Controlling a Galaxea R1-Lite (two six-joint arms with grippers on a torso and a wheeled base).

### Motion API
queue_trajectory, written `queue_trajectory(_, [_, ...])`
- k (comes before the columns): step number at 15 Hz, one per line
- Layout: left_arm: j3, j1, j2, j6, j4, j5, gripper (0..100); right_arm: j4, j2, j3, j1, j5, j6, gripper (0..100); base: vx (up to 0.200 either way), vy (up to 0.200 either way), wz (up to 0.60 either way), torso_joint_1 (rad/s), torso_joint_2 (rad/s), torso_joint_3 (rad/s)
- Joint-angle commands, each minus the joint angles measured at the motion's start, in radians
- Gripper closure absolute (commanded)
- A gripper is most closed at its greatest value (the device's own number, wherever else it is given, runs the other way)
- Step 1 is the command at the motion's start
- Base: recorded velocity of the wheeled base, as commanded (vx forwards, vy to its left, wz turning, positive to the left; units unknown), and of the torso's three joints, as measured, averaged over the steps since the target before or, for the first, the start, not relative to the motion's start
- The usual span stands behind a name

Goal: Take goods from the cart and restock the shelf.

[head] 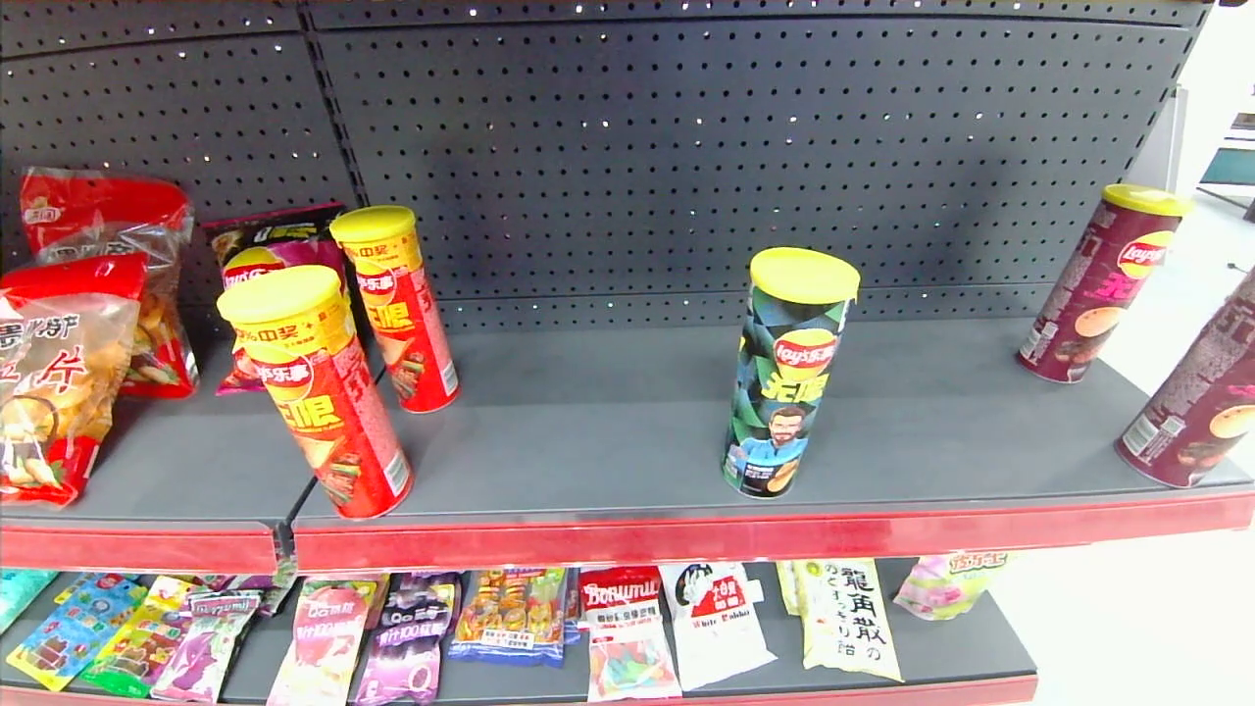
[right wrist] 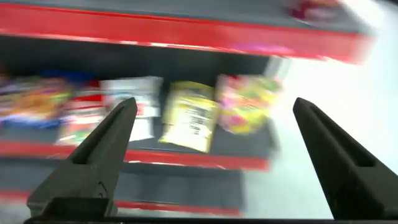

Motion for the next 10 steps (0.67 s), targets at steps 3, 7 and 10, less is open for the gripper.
queue_trajectory(3, [0.004,-0.002,-0.003,-0.004,0.000,0.003,100,-0.052,0.041,0.037,-0.130,-0.075,0.010,0,0.000,0.000,0.00,0.000,0.00,0.000])
queue_trajectory(7, [0.020,-0.002,-0.005,-0.004,-0.002,0.005,100,-0.264,0.068,0.126,-0.136,0.380,-0.074,0,0.000,0.000,0.00,0.000,0.00,0.000])
queue_trajectory(10, [0.012,-0.002,0.003,-0.004,-0.004,0.005,100,-0.266,0.062,0.127,-0.225,0.279,0.001,0,0.000,0.000,0.00,0.000,0.00,0.000])
